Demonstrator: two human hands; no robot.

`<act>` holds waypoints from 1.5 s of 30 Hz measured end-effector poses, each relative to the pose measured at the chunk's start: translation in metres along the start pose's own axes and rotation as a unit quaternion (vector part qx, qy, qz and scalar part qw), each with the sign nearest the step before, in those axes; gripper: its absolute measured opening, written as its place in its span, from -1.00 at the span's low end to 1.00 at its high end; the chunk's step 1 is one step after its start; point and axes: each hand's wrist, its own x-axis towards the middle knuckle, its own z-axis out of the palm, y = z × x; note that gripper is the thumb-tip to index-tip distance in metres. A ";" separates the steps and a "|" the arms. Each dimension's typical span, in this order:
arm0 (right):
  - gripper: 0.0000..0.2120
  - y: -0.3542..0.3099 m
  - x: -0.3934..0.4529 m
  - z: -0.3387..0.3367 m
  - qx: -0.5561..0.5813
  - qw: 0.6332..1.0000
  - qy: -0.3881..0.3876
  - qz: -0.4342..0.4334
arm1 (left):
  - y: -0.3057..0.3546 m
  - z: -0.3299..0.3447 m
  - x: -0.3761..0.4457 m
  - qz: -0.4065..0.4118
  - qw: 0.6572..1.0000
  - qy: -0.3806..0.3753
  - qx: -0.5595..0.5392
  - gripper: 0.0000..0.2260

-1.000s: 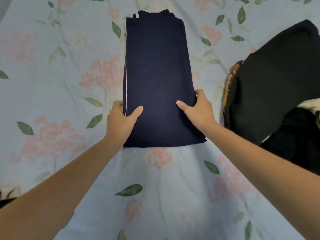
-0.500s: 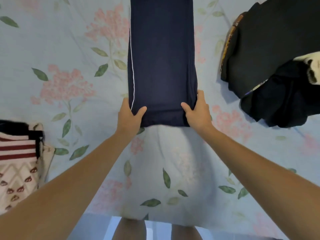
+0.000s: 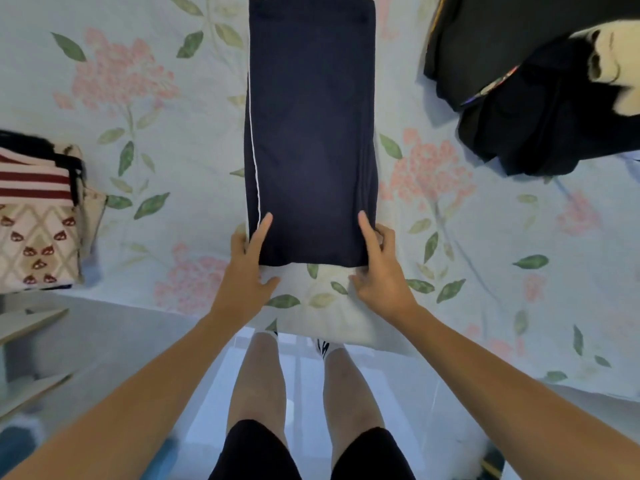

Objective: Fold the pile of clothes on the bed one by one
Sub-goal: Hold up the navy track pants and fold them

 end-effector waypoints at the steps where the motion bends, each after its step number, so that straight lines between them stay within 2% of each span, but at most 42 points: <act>1: 0.03 0.002 -0.001 -0.001 -0.039 0.999 0.002 -0.030 | 0.000 0.001 -0.002 0.018 0.998 0.007 0.052 -0.09; 4: -0.10 0.005 0.008 -0.005 -0.114 0.989 0.026 -0.087 | -0.001 0.000 0.005 0.045 0.986 0.037 0.155 -0.28; 6: -0.28 0.010 0.021 -0.010 -0.136 0.983 0.043 -0.115 | 0.000 -0.005 0.018 0.065 0.976 0.058 0.199 -0.36; 10: -0.61 0.008 0.048 -0.035 -0.167 0.964 0.083 -0.188 | 0.012 -0.031 0.042 0.137 0.958 0.136 0.210 -0.48; 13: -0.73 -0.011 0.069 -0.067 -0.086 0.972 0.079 -0.202 | 0.021 -0.059 0.064 0.174 0.964 0.143 0.144 -0.61; 15: -0.79 -0.029 0.092 -0.090 -0.006 0.983 0.082 -0.165 | 0.032 -0.078 0.086 0.167 0.974 0.134 0.071 -0.71; 18: -0.84 -0.061 0.140 -0.119 0.141 0.981 0.117 -0.068 | 0.066 -0.103 0.130 0.035 0.986 0.137 -0.092 -0.75; 20: -0.91 -0.079 0.181 -0.137 0.207 0.969 0.132 -0.001 | 0.091 -0.116 0.172 0.003 0.978 0.141 -0.151 -0.81; 23: -0.83 -0.102 0.244 -0.158 0.217 0.961 0.169 0.018 | 0.124 -0.133 0.238 0.004 0.968 0.155 -0.199 -0.83; 25: -0.82 -0.113 0.273 -0.171 0.278 0.947 0.154 0.039 | 0.136 -0.139 0.268 -0.015 0.959 0.128 -0.254 -0.77; 28: -0.55 -0.106 0.287 -0.176 0.372 0.923 0.045 0.086 | 0.123 -0.139 0.283 -0.064 0.940 0.029 -0.333 -0.58; 30: -0.43 -0.091 0.278 -0.165 0.333 0.931 -0.044 0.140 | 0.101 -0.136 0.273 -0.086 0.945 -0.046 -0.312 -0.46; 32: -0.53 -0.078 0.261 -0.150 0.277 0.945 -0.082 0.153 | 0.080 -0.133 0.260 -0.100 0.955 -0.087 -0.264 -0.45; 33: -0.63 -0.075 0.252 -0.144 0.273 0.947 -0.065 0.157 | 0.075 -0.131 0.255 -0.101 0.961 -0.093 -0.241 -0.51; 36: -0.80 -0.083 0.236 -0.131 0.271 0.955 0.037 0.117 | 0.079 -0.127 0.253 -0.070 0.977 -0.045 -0.195 -0.67; 39: -0.76 -0.092 0.251 -0.130 0.197 0.970 0.130 0.051 | 0.095 -0.124 0.270 -0.007 0.980 0.067 -0.185 -0.72; 42: -0.60 -0.095 0.283 -0.132 0.082 0.970 0.216 0.071 | 0.102 -0.119 0.294 -0.023 0.973 0.163 -0.159 -0.79; 44: -0.39 -0.094 0.293 -0.129 0.037 0.958 0.256 0.127 | 0.096 -0.114 0.297 -0.085 0.954 0.231 -0.169 -0.72; 45: -0.30 -0.095 0.291 -0.125 0.051 0.955 0.248 0.153 | 0.092 -0.111 0.291 -0.117 0.944 0.235 -0.199 -0.66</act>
